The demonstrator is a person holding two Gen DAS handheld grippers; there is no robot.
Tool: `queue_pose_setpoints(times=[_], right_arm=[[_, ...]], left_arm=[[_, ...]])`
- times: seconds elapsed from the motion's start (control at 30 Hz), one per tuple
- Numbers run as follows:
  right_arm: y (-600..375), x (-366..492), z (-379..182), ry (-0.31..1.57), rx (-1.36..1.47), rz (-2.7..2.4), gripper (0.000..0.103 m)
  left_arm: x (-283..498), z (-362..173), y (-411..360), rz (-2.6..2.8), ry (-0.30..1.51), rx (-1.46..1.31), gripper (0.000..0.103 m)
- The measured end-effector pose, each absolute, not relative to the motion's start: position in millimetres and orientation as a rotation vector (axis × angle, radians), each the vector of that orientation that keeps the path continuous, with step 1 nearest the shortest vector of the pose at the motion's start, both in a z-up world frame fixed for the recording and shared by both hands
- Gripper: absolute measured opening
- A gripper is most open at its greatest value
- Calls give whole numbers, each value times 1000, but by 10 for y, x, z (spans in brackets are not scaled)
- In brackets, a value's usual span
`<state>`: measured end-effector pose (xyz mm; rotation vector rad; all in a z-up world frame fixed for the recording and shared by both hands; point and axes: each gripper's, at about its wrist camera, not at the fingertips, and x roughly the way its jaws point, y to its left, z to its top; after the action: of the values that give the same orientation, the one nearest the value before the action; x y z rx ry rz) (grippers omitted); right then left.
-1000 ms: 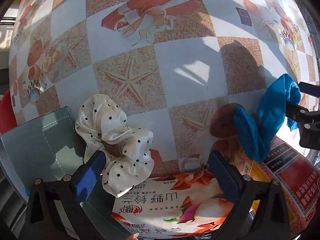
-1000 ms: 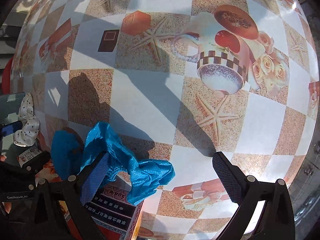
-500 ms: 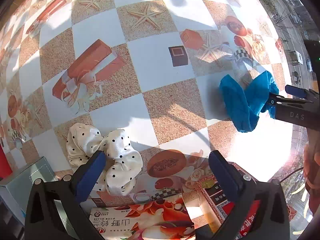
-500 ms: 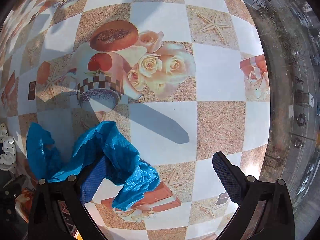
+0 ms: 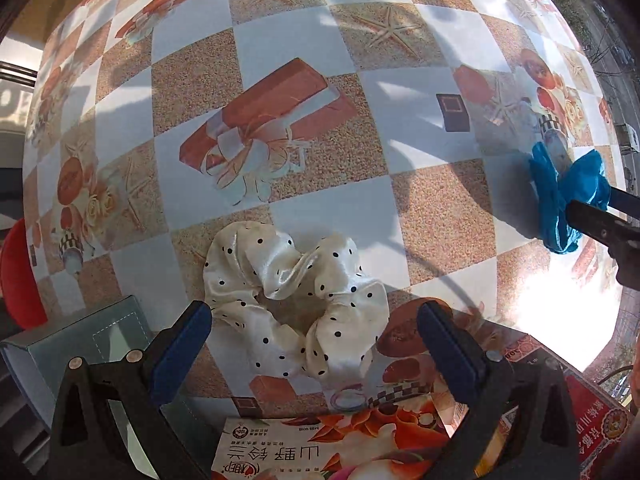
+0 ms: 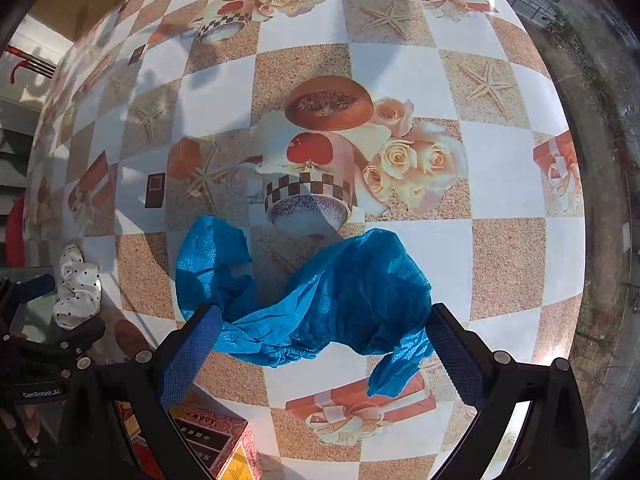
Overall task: Organize soft objects
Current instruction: 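Grasp the white polka-dot scrunchie with the left tool while the right tool grasps the blue glove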
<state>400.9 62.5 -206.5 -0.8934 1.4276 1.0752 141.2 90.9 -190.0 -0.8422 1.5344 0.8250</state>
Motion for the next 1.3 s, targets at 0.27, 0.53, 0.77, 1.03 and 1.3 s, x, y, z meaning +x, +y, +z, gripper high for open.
queue_pose_setpoints(times=[0.27,0.53,0.77,1.03,1.3], right_arm=[[675,3923,-2261,1366,-971,1055,103],[708,3907,-2260,1332,-948,1065,103],[595,3638,-2158,1342,-969,1060,73],[405,3575,-1928,1456,-863,1129,24],[153,3663,-1294,1459,-699,1173,24]], left_arm=[[1453,-2128,870,850,1531,-883,103],[1445,-2285,1161,838,1553,-915,103],[1659,-2217,1207,828,1528,-850,63],[1591,-1798,1072,815,1438,-797,23],[1435,-1045,807,840,1294,-699,23]])
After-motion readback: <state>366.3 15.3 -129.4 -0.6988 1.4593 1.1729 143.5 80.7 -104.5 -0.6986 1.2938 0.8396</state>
